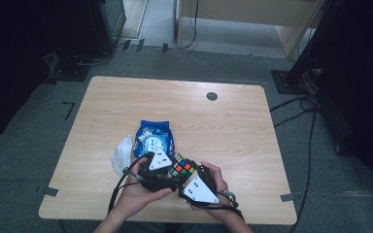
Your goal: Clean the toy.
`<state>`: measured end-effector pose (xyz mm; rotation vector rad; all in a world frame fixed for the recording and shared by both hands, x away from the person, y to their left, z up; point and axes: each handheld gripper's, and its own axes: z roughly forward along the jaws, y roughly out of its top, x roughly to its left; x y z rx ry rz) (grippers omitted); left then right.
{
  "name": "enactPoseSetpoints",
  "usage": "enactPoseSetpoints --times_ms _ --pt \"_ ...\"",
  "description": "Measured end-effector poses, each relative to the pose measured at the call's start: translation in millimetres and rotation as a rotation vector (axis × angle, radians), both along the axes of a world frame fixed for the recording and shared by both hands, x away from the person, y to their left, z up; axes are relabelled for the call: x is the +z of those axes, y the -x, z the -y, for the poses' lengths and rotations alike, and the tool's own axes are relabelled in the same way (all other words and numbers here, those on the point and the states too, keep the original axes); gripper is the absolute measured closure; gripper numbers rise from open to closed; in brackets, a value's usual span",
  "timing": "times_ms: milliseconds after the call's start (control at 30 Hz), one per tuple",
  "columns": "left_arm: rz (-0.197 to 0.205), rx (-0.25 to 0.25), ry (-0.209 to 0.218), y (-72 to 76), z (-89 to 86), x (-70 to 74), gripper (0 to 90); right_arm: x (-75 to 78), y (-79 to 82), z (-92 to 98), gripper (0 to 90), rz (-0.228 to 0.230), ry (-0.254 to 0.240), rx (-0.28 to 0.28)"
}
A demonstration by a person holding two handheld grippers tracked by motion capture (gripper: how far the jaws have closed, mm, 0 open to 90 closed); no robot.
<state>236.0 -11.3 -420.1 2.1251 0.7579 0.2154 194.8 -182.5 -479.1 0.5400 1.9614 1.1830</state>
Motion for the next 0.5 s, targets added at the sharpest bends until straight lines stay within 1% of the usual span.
enactPoseSetpoints --times_ms 133,367,500 --pt "-0.02 -0.002 0.0 -1.5 1.3 -2.8 31.5 0.2 0.5 -0.6 34.6 0.001 0.0 0.005" --pt "-0.027 0.002 -0.023 -1.1 6.8 -6.3 27.1 0.2 1.5 -1.9 34.6 0.004 0.0 0.006" --pt "-0.045 0.004 -0.015 -2.4 7.8 -7.9 25.1 -0.1 2.0 -2.5 34.6 0.008 0.002 0.004"
